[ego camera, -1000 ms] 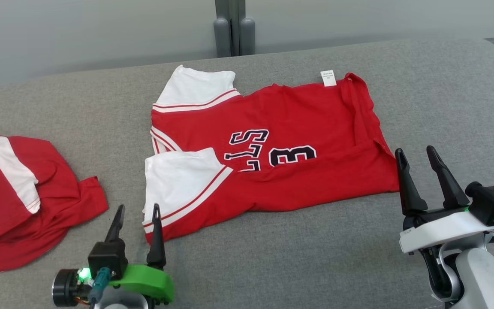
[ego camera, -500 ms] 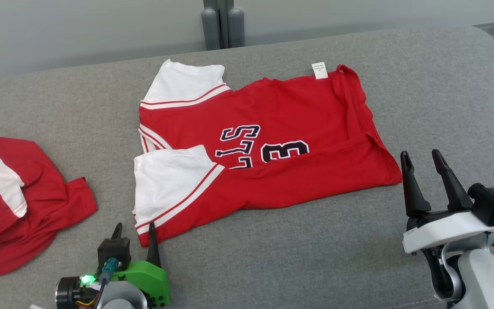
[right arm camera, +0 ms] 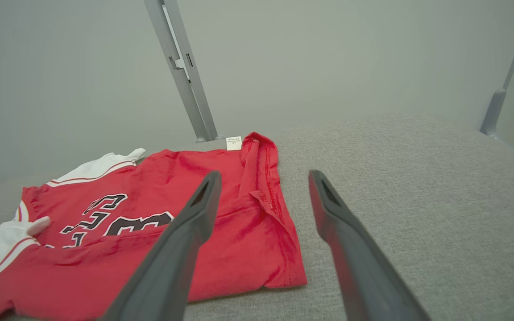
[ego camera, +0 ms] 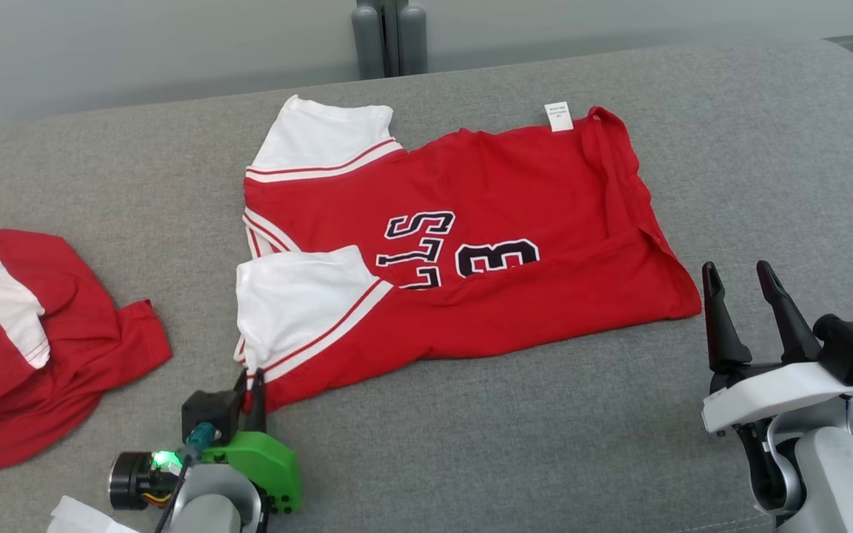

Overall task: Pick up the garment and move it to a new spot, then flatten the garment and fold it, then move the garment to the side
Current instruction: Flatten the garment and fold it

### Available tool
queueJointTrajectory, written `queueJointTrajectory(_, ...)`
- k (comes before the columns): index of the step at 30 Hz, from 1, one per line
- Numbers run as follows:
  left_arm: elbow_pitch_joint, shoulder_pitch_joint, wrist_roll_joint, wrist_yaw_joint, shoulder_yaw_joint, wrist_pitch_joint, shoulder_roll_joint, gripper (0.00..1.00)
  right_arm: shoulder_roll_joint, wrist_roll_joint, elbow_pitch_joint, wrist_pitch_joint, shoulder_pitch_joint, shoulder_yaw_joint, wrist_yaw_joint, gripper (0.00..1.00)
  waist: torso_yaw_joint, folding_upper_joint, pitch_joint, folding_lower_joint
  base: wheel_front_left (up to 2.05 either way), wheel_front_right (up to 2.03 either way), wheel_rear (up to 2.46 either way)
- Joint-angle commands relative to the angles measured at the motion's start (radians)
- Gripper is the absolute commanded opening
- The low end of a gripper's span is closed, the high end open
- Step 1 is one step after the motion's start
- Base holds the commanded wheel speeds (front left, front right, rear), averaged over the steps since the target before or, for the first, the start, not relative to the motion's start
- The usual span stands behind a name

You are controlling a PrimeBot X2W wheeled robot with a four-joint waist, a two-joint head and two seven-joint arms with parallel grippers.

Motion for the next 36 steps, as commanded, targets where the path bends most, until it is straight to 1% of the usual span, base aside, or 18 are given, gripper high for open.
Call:
queueJointTrajectory(1, -0.031, -0.011, 0.005, 0.012, 0.011, 0.002, 0.008, 0.00, 0.001, -0.008, 0.008, -0.003, -0.017, -0.002, 0.000, 1.00, 0.007, 0.0000, 0.000, 0.0000, 0.00, 0.00, 0.00)
queueJointTrajectory(4, -0.119, 0.002, 0.020, 0.021, 0.016, 0.001, 0.007, 0.00, 0.001, -0.003, 0.058, -0.003, -0.026, -0.027, 0.000, 1.00, 0.021, 0.0000, 0.002, 0.0000, 0.00, 0.00, 0.00)
queueJointTrajectory(8, -0.212, 0.029, 0.042, 0.012, 0.002, 0.001, 0.006, 0.00, -0.007, -0.034, 0.206, 0.007, -0.066, -0.064, 0.000, 1.00, 0.044, 0.0000, 0.004, 0.0000, 0.00, 0.00, 0.00)
queueJointTrajectory(12, -0.245, 0.039, 0.057, 0.002, -0.021, 0.001, 0.005, 0.00, 0.009, -0.066, 0.331, 0.047, -0.113, -0.092, 0.000, 1.00, 0.068, 0.0000, 0.010, 0.0000, 0.00, 0.00, 0.00)
queueJointTrajectory(19, -0.282, 0.042, 0.064, -0.001, -0.047, 0.001, 0.003, 0.00, 0.033, -0.078, 0.487, 0.085, -0.199, -0.136, 0.000, 1.00, 0.098, 0.0000, 0.026, 0.0000, 0.00, 0.00, 0.00)
queueJointTrajectory(22, -0.291, 0.042, 0.064, -0.003, -0.053, 0.001, 0.002, 0.00, 0.044, -0.069, 0.543, 0.094, -0.230, -0.134, 0.000, 1.00, 0.106, 0.0000, 0.032, 0.0000, 0.00, 0.00, 0.00)
queueJointTrajectory(26, -0.294, 0.046, 0.066, -0.002, -0.054, 0.001, 0.002, 0.00, 0.043, -0.067, 0.609, 0.103, -0.258, -0.118, 0.000, 1.00, 0.110, 0.0000, 0.036, 0.0000, 0.00, 0.00, 0.00)
queueJointTrajectory(27, -0.291, 0.047, 0.067, -0.003, -0.056, 0.001, 0.002, 0.00, 0.042, -0.068, 0.618, 0.092, -0.264, -0.105, 0.000, 0.10, 0.110, 0.0000, 0.035, 0.0000, 0.00, 0.00, 0.00)
queueJointTrajectory(28, -0.288, 0.047, 0.071, -0.004, -0.059, 0.001, 0.002, 0.00, 0.040, -0.070, 0.621, 0.084, -0.269, -0.095, 0.000, 0.00, 0.110, 0.0000, 0.034, 0.0000, 0.00, 0.00, 0.00)
queueJointTrajectory(33, -0.262, 0.054, 0.072, -0.004, -0.061, 0.001, 0.004, 0.00, 0.008, -0.067, 0.642, 0.040, -0.274, -0.070, -0.001, 0.00, 0.100, 0.0000, 0.014, 0.0000, 0.00, 0.00, 0.00)
queueJointTrajectory(36, -0.244, 0.063, 0.067, -0.007, -0.058, 0.001, 0.008, 0.00, 0.007, -0.052, 0.648, 0.027, -0.264, -0.065, -0.001, 0.00, 0.091, 0.0000, -0.008, 0.0000, 0.00, 0.00, 0.00)
